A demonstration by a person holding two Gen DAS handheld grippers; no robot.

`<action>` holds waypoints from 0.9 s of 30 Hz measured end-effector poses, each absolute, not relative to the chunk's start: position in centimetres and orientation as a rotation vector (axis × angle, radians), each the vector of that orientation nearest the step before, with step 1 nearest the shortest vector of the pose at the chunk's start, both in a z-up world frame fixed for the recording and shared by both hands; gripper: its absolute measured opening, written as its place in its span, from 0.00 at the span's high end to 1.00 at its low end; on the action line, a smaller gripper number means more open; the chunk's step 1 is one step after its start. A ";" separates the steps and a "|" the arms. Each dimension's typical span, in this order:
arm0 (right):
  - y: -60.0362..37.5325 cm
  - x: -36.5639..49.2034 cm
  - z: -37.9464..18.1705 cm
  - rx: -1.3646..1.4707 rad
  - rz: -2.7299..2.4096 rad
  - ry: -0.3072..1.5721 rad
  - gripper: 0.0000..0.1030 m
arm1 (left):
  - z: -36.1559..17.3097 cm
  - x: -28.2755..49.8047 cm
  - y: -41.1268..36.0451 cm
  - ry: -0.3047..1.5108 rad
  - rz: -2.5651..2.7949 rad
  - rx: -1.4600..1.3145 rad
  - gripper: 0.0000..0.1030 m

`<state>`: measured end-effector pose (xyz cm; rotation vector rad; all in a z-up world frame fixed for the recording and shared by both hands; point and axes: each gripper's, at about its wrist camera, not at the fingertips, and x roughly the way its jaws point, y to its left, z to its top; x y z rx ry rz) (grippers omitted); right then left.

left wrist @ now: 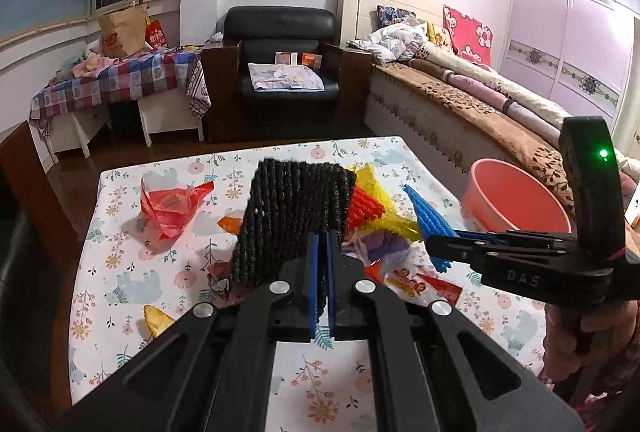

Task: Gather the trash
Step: 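Grasp the black mesh scrubber with the left tool while the right tool grasps the blue foam net, then carry both held items over the pink bucket and open both tools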

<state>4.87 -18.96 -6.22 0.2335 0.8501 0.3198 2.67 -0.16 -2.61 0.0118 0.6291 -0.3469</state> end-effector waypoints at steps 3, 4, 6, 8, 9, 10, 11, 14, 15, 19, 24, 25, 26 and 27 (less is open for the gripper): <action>-19.7 4.2 -5.5 0.248 0.326 0.825 0.86 | -2.0 2.3 -0.5 0.615 -0.354 0.009 0.97; -19.9 4.0 -5.3 0.254 0.331 0.822 0.86 | -1.8 2.2 -0.7 0.610 -0.359 0.011 0.97; -20.4 3.6 -5.1 0.260 0.329 0.822 0.86 | -1.6 2.1 -1.0 0.605 -0.357 0.016 0.97; -20.9 3.2 -4.8 0.283 0.335 0.815 0.86 | -1.3 1.9 -1.2 0.601 -0.365 0.009 0.97; -21.2 3.0 -4.5 0.288 0.339 0.803 0.86 | -1.1 1.8 -1.4 0.596 -0.369 0.007 0.97; -21.4 2.7 -4.3 0.279 0.334 0.789 0.86 | -0.9 1.7 -1.5 0.593 -0.374 0.004 0.97; -21.6 2.4 -4.1 0.272 0.329 0.780 0.86 | -0.7 1.7 -1.6 0.589 -0.380 0.000 0.97; -22.3 2.0 -3.8 0.278 0.321 0.764 0.86 | 0.1 1.6 -2.2 0.571 -0.399 -0.008 0.97; -22.7 1.8 -3.7 0.279 0.313 0.758 0.86 | 0.3 1.6 -2.6 0.565 -0.405 -0.008 0.97; -24.1 1.2 -3.0 0.281 0.284 0.721 0.86 | 1.4 1.7 -4.1 0.553 -0.448 -0.022 0.97; -26.9 0.2 -2.2 0.275 0.213 0.678 0.86 | 2.9 1.9 -7.3 0.537 -0.526 -0.027 0.97; -27.7 -0.1 -2.1 0.277 0.195 0.672 0.86 | 3.1 2.0 -8.1 0.534 -0.544 -0.027 0.97; -28.4 -0.2 -2.0 0.279 0.179 0.667 0.86 | 3.3 2.1 -8.9 0.532 -0.560 -0.028 0.97; -29.4 -0.5 -2.0 0.285 0.154 0.665 0.86 | 3.6 2.2 -10.0 0.530 -0.586 -0.028 0.97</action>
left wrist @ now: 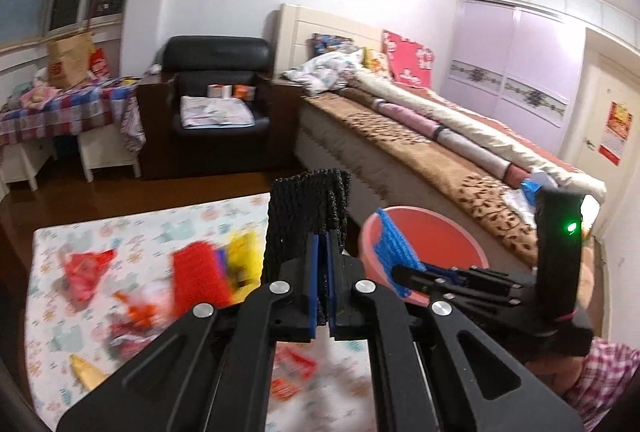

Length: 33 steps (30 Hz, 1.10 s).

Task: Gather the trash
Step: 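Carry both held items over the pink bucket and open both tools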

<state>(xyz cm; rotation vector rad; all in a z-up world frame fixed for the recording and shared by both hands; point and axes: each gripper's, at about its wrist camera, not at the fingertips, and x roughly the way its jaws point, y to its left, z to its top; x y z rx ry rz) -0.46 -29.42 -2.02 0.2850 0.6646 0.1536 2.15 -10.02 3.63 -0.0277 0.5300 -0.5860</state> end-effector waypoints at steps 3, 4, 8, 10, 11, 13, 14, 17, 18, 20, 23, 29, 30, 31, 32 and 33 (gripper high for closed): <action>-31.8 -0.8 -2.2 0.305 0.100 0.664 0.86 | 4.1 2.4 -12.8 0.536 -0.653 -0.030 0.97; -32.8 -0.7 -2.3 0.313 0.080 0.664 0.86 | 4.0 2.5 -13.6 0.540 -0.671 -0.029 0.97; -36.2 -1.1 -2.9 0.344 0.006 0.671 0.86 | 3.7 2.6 -17.6 0.553 -0.722 0.003 0.97; -37.9 -1.1 -3.4 0.368 -0.024 0.681 0.86 | 3.1 2.8 -19.7 0.574 -0.745 0.025 0.97; -38.7 -1.2 -3.7 0.378 -0.036 0.688 0.86 | 2.8 2.9 -20.9 0.587 -0.757 0.037 0.97; -39.7 -1.4 -4.1 0.394 -0.049 0.703 0.86 | 2.2 3.0 -22.4 0.604 -0.768 0.053 0.97; -40.0 -1.4 -4.4 0.398 -0.054 0.711 0.86 | 1.9 3.1 -22.8 0.611 -0.772 0.057 0.97; -41.1 -1.3 -5.2 0.408 -0.066 0.736 0.86 | 0.8 3.6 -24.5 0.650 -0.781 0.067 0.97; -41.4 -1.4 -5.5 0.410 -0.067 0.741 0.86 | 0.2 3.7 -25.1 0.666 -0.777 0.074 0.97; -41.4 -1.3 -5.9 0.411 -0.068 0.749 0.85 | -0.5 3.9 -25.7 0.688 -0.772 0.079 0.97; -41.7 -1.2 -6.4 0.412 -0.072 0.760 0.85 | -1.5 4.3 -26.4 0.721 -0.758 0.079 0.97; -42.0 -0.6 -7.0 0.404 -0.065 0.772 0.85 | -2.2 4.6 -27.0 0.738 -0.727 0.089 0.97; -42.0 -0.5 -7.0 0.400 -0.066 0.773 0.85 | -2.3 4.6 -27.0 0.739 -0.721 0.088 0.97; -42.0 -0.4 -7.1 0.397 -0.065 0.776 0.85 | -2.3 4.7 -27.1 0.742 -0.714 0.087 0.97; -42.1 -0.3 -7.2 0.395 -0.065 0.778 0.85 | -2.4 4.7 -27.1 0.744 -0.711 0.086 0.97; -42.1 -0.1 -7.2 0.392 -0.065 0.779 0.85 | -2.4 4.8 -27.2 0.747 -0.706 0.084 0.97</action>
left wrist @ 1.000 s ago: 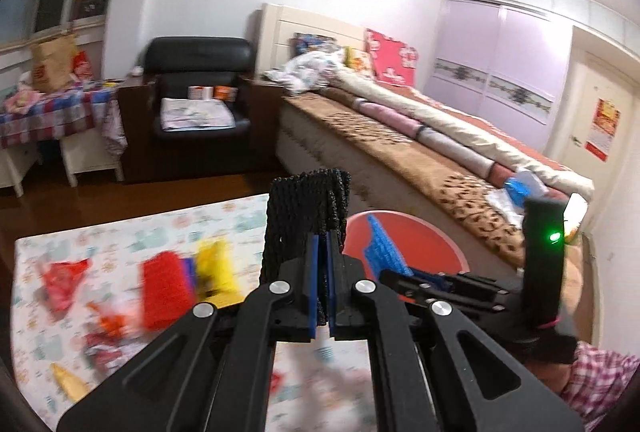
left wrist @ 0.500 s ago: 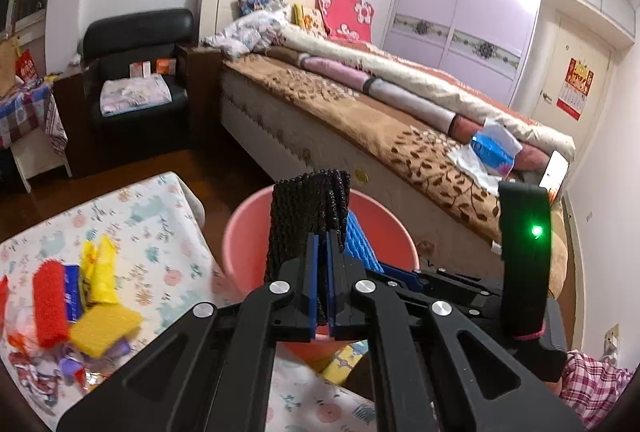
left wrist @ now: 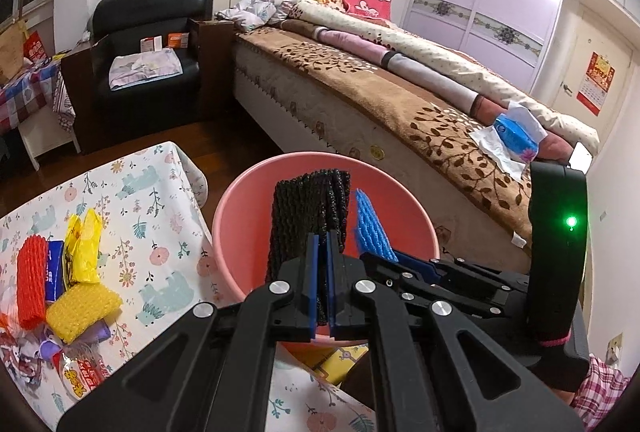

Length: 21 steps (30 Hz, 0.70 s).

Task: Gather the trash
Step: 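Carry both held items over the pink bucket and open both tools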

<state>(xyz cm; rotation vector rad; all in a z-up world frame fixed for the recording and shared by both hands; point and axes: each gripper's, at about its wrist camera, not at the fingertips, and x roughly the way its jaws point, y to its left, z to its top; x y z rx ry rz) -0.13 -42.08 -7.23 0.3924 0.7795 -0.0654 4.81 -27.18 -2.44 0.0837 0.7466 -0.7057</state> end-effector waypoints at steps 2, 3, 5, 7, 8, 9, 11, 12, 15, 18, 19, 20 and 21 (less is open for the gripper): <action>-42.0 0.0 -7.3 0.388 -0.064 0.783 0.85 | -2.5 5.0 -27.4 0.751 -0.699 0.083 0.97; -42.0 0.1 -7.3 0.386 -0.064 0.785 0.85 | -2.6 5.1 -27.4 0.751 -0.695 0.083 0.97; -42.0 0.1 -7.3 0.385 -0.063 0.785 0.85 | -2.6 5.2 -27.6 0.751 -0.692 0.080 0.97; -42.0 0.3 -7.4 0.378 -0.065 0.787 0.85 | -2.5 5.2 -27.8 0.748 -0.687 0.081 0.97; -42.0 0.3 -7.4 0.376 -0.066 0.789 0.85 | -2.5 5.3 -27.9 0.749 -0.683 0.082 0.97; -42.0 0.4 -7.5 0.374 -0.066 0.791 0.85 | -2.6 5.3 -27.9 0.750 -0.680 0.082 0.97; -42.1 0.5 -7.6 0.375 -0.066 0.792 0.85 | -2.7 5.4 -28.0 0.754 -0.672 0.080 0.97; -42.1 0.6 -7.6 0.375 -0.066 0.794 0.85 | -2.7 5.4 -28.0 0.757 -0.668 0.081 0.97; -42.1 0.8 -7.8 0.377 -0.067 0.799 0.85 | -2.9 5.4 -28.0 0.761 -0.655 0.088 0.97; -42.1 0.9 -8.0 0.378 -0.066 0.805 0.85 | -3.1 5.6 -28.0 0.764 -0.647 0.089 0.97; -42.0 1.0 -8.0 0.377 -0.065 0.806 0.85 | -3.1 5.6 -28.0 0.766 -0.646 0.089 0.97; -42.1 1.0 -8.1 0.376 -0.065 0.807 0.85 | -3.2 5.6 -28.0 0.767 -0.644 0.089 0.97; -42.1 1.1 -8.1 0.375 -0.065 0.808 0.85 | -3.3 5.7 -28.1 0.769 -0.641 0.090 0.97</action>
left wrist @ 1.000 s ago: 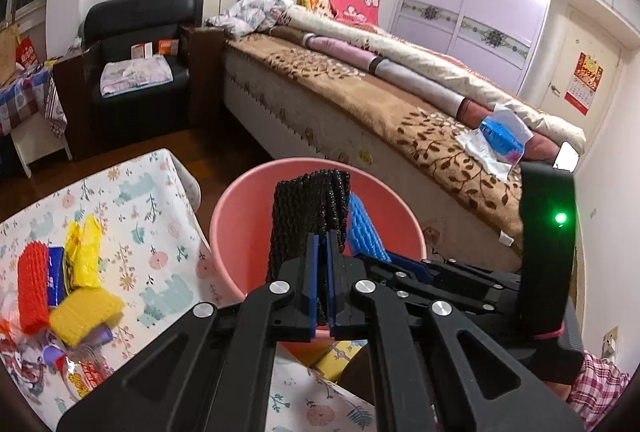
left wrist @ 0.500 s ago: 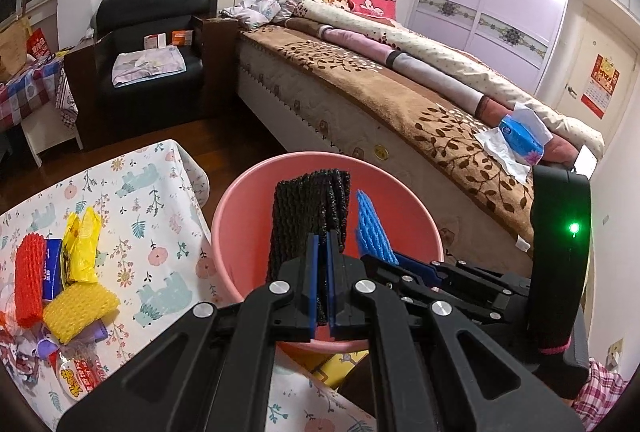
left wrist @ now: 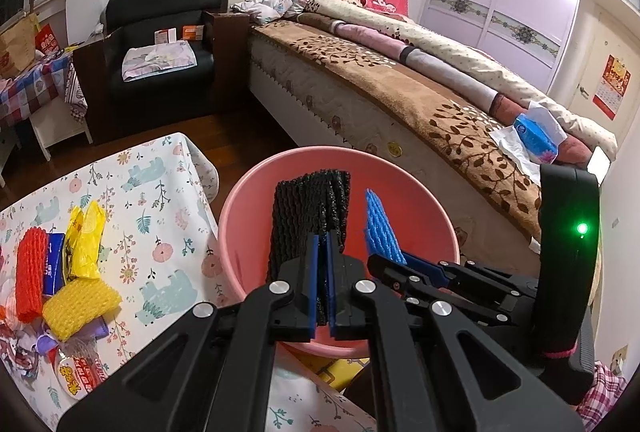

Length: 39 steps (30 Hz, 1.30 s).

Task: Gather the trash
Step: 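Carry both held items over the pink bucket and open both tools, then withdraw both open tools from the bucket back over the table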

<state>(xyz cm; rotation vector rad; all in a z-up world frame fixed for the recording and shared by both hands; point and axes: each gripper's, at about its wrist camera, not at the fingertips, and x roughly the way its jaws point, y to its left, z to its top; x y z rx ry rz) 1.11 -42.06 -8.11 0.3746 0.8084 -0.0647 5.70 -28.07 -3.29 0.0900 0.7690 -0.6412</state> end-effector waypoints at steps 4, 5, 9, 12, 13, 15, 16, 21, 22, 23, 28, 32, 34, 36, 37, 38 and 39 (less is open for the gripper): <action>-42.1 1.3 -8.2 0.373 -0.065 0.812 0.85 | -3.7 6.0 -28.2 0.783 -0.629 0.087 0.97; -42.2 1.4 -8.2 0.372 -0.065 0.813 0.85 | -3.7 6.1 -28.3 0.786 -0.627 0.086 0.97; -42.2 1.5 -8.3 0.371 -0.068 0.814 0.85 | -4.2 6.6 -28.3 0.805 -0.609 0.087 0.95; -42.5 1.7 -8.4 0.372 -0.071 0.811 0.82 | -4.2 6.8 -28.3 0.811 -0.604 0.091 0.71; -42.6 1.7 -8.4 0.371 -0.076 0.809 0.81 | -4.2 6.8 -28.3 0.807 -0.601 0.091 0.68; -42.6 1.7 -8.5 0.372 -0.078 0.809 0.77 | -4.1 6.7 -28.4 0.800 -0.597 0.094 0.66; -42.7 1.8 -8.6 0.373 -0.078 0.808 0.72 | -4.0 6.7 -28.5 0.798 -0.594 0.097 0.66; -42.8 1.7 -8.4 0.359 -0.082 0.799 0.63 | -3.8 6.5 -28.7 0.791 -0.585 0.111 0.66; -42.8 1.7 -8.3 0.357 -0.082 0.797 0.62 | -3.7 6.4 -28.7 0.793 -0.584 0.113 0.66; -42.8 1.6 -8.2 0.355 -0.081 0.793 0.62 | -3.6 6.4 -28.8 0.795 -0.585 0.111 0.65; -42.4 1.0 -7.5 0.333 -0.073 0.775 0.62 | -3.1 6.1 -28.4 0.789 -0.575 0.093 0.65; -42.1 0.0 -6.6 0.333 -0.066 0.748 0.54 | -2.5 5.5 -27.9 0.773 -0.535 0.082 0.58; -41.9 -0.7 -5.8 0.326 -0.068 0.722 0.51 | -2.0 4.9 -27.5 0.754 -0.513 0.089 0.58; -41.6 -1.4 -5.1 0.324 -0.064 0.700 0.50 | -1.6 4.2 -27.1 0.739 -0.495 0.100 0.58; -41.5 -1.8 -4.8 0.323 -0.064 0.690 0.47 | -1.3 3.7 -26.8 0.730 -0.484 0.101 0.58; -41.3 -2.1 -4.5 0.320 -0.066 0.680 0.44 | -1.0 3.2 -26.4 0.721 -0.479 0.099 0.58; -41.1 -2.6 -4.1 0.313 -0.072 0.666 0.43 | -0.8 2.8 -26.1 0.714 -0.472 0.098 0.58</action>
